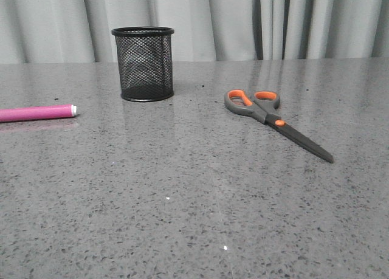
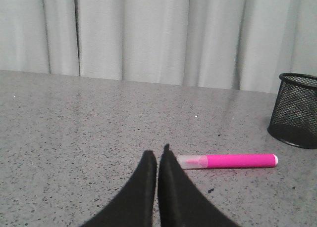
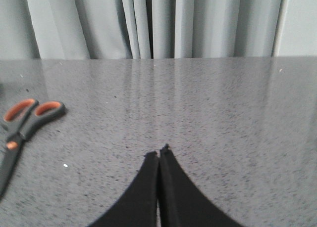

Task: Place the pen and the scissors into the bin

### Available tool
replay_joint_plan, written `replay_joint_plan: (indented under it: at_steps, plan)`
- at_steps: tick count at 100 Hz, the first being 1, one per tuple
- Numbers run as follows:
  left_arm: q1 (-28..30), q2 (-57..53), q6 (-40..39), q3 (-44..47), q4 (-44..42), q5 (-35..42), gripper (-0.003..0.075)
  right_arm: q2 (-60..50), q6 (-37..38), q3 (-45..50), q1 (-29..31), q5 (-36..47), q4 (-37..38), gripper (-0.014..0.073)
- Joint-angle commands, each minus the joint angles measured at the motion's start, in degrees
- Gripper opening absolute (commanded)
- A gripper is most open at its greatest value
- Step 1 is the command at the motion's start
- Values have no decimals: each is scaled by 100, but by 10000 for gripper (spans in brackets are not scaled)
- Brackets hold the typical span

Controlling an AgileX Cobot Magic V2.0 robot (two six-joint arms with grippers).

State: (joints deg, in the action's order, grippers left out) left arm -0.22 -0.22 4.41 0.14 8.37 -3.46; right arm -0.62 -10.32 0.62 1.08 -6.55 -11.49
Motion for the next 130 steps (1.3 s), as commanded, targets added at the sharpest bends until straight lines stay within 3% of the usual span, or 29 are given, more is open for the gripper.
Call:
replay_joint_plan:
  at_steps: [1, 17, 34, 46, 59, 71, 97, 120, 130]
  plan:
    - [12, -179, -59, 256, 293, 441, -19, -116, 13, 79, 32, 516, -569, -69]
    - [12, -179, -59, 256, 1233, 429, -19, -116, 13, 79, 32, 655, -1361, -69]
    - [12, -179, -59, 245, 2651, 429, -19, -116, 13, 79, 32, 655, -2914, -69]
    - [12, -179, -59, 172, 3414, 454, -19, -105, 13, -3, 32, 539, -3124, -69]
    - [12, -145, -32, -82, 3404, 249, -20, -9, -57, -316, 32, 121, -3031, -64]
    - [12, 180, -9, -580, 3065, -176, -20, 471, -150, -831, 32, -412, -2478, -55]
    - [12, 2100, 1, -2545, 698, -1898, -19, 2739, -165, -2488, 32, -1734, -1825, -55]
    - [12, 3547, 600, -3686, 649, -2901, -18, 4350, -717, -3832, 32, -2776, -1825, -54]
    - [12, 3876, 874, -3892, 901, -2996, -9, 4666, -908, -4142, 32, -2869, -1863, 17]
